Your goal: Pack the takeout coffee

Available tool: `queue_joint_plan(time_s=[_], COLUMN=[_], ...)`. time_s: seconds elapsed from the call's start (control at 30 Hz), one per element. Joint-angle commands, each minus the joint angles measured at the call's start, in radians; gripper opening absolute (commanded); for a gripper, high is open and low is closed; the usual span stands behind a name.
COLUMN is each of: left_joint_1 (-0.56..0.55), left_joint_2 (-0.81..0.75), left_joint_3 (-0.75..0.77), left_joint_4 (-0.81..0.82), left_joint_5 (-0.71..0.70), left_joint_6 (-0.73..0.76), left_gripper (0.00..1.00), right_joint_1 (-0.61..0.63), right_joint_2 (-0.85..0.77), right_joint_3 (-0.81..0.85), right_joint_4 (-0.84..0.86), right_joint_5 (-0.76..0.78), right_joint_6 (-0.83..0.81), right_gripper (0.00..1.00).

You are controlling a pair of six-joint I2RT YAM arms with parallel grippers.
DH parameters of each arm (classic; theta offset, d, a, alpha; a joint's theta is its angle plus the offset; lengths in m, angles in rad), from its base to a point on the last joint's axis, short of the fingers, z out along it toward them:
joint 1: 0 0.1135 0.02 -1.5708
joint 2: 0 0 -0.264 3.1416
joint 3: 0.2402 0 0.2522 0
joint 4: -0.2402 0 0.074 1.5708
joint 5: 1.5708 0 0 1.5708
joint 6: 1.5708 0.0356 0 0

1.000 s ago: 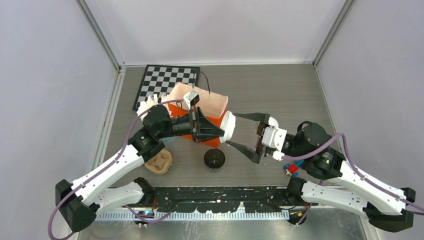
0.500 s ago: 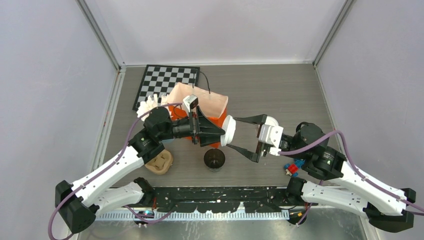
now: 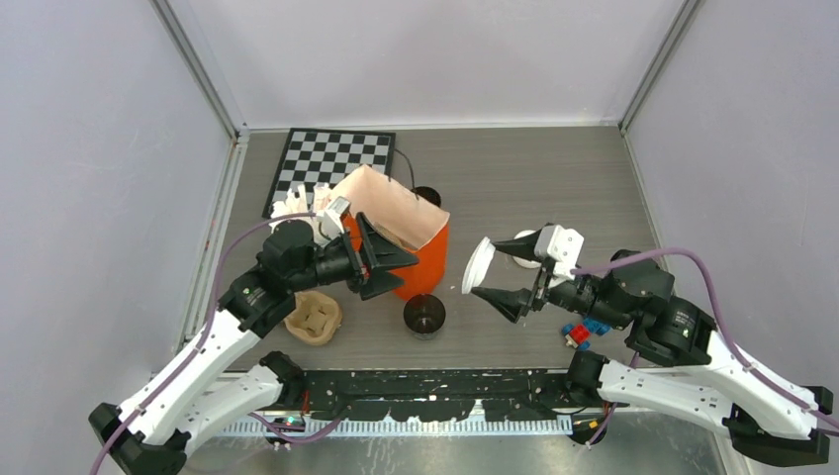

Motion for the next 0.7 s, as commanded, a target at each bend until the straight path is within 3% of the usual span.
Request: queue_joint_plan(time_s=[0.0,0.17,0.43,0.57,0.67], left_joint_1=[0.031,0.037,0.040,0.041,0.042], left_joint_2=[-0.061,-0.129,-0.069,0.000,0.006], left_joint_3=[0.033,-0.029,0.001,0.026,-0.003], left_joint_4=[-0.190,-0.159,-0.158,-0.175,-0.109], left_joint_5=[-0.138,-0.208,-0.092,-0.023,-0.048], left_joint_6=[0.160,0.168,0.317,0.402,0.428], left_gripper=[1.00,1.00,0.97,0.90,0.84], right_joint_1=[0.006,0.005,0.006,0.005,0.006], right_joint_2=[0.042,0.125,0.254,0.312,0.339], right_joint_3=[0.108,0.198,0.263,0.273,0.284], right_joint_4=[-0.162,-0.319,-0.401,-0.440,-0.449], right_joint_5=[0.138,0.212,0.162,0.137,0.131], right_joint_6=[0.175,0.301,0.363,0.370,0.374], right_gripper=[0.70,0.70,0.69,0.68,0.69])
